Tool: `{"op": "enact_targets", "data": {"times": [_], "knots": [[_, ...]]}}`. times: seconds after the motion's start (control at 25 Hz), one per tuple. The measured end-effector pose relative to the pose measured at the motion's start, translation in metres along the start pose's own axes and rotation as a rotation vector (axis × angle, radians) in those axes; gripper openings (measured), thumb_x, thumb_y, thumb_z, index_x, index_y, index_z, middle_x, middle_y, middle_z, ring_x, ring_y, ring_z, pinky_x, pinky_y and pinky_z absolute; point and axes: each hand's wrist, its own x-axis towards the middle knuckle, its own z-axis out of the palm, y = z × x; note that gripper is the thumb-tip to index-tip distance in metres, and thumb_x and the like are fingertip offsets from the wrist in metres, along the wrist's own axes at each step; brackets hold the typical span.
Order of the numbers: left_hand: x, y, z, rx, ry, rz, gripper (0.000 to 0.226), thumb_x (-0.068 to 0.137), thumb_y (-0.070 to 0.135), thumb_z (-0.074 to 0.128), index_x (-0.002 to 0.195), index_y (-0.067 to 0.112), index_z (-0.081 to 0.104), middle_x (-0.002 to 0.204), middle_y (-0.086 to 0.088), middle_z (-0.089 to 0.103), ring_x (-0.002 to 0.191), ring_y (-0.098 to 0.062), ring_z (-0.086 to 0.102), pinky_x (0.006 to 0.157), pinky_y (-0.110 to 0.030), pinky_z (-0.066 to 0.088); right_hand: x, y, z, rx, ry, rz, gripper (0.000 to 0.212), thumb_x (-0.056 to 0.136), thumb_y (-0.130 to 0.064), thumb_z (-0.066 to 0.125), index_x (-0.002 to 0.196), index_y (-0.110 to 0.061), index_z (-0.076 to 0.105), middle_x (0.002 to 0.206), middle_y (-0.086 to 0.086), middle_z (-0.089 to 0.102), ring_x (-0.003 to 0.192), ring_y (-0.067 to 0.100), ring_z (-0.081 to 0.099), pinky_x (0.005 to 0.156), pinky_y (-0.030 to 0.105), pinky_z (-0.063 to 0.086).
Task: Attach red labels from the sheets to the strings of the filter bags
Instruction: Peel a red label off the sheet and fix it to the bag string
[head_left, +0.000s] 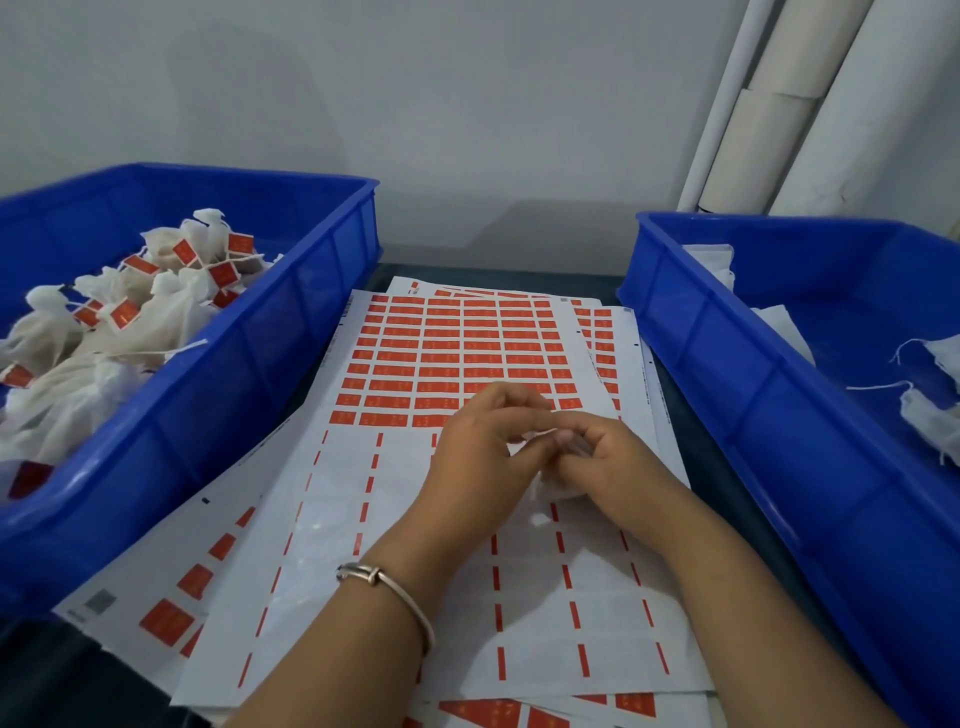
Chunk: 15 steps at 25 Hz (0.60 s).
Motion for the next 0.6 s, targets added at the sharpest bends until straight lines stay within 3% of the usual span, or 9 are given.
{"op": "enact_targets", "data": {"times": [0.16,0.32,0.44,0.52,0.6], "knots": [[0.0005,0.0059,-0.0019,-0.151,-0.022,-0.074,0.013,0.085,0.022,0.064,0.085,0.033,0.07,0.093,0.02,0.059,0.091,-0.002,0.056,0.069,-0.003,0.044,-0.0008,0.0007,-0.0006,0.055,0.019,-0.034,0.023,0.092,-0.028,0.058,0.095,-0.051,0.057,0.094,-0.046,0.058,0.096,-0.012,0.058,0.073,0.007,0.046],[-0.0014,0.0108,-0.001,-0.214,-0.071,-0.133,0.02,0.091,0.027,0.054,0.079,0.041,0.06,0.094,0.017,0.055,0.09,-0.003,0.053,0.066,-0.003,0.043,-0.0012,-0.0016,0.0031,0.052,0.027,-0.086,0.027,0.091,-0.026,0.06,0.1,-0.05,0.052,0.093,-0.047,0.055,0.092,-0.024,0.052,0.064,0.0,0.044],[-0.003,0.0113,0.0009,-0.282,-0.058,-0.153,0.02,0.093,0.027,0.051,0.081,0.04,0.06,0.09,0.013,0.06,0.086,-0.005,0.058,0.066,-0.005,0.045,0.0014,0.0031,0.0038,0.057,0.092,-0.088,0.023,0.09,-0.023,0.062,0.099,-0.04,0.048,0.1,-0.026,0.061,0.09,-0.005,0.061,0.065,0.01,0.051],[-0.0025,0.0106,0.0021,-0.377,-0.031,-0.209,0.021,0.093,0.027,0.051,0.08,0.036,0.064,0.081,0.012,0.067,0.079,-0.007,0.063,0.067,-0.013,0.051,0.0019,0.0045,0.0055,0.075,0.162,-0.116,0.03,0.087,-0.017,0.065,0.097,-0.038,0.047,0.098,-0.017,0.063,0.087,0.003,0.065,0.065,0.016,0.054],[-0.0014,0.0105,0.0029,-0.431,0.008,-0.303,0.02,0.092,0.028,0.053,0.077,0.031,0.065,0.074,0.012,0.067,0.072,-0.008,0.064,0.063,-0.016,0.052,0.0007,0.0043,0.0078,0.066,0.22,-0.16,0.041,0.082,-0.012,0.069,0.095,-0.044,0.047,0.089,-0.02,0.065,0.087,-0.001,0.064,0.062,0.015,0.053]]}}
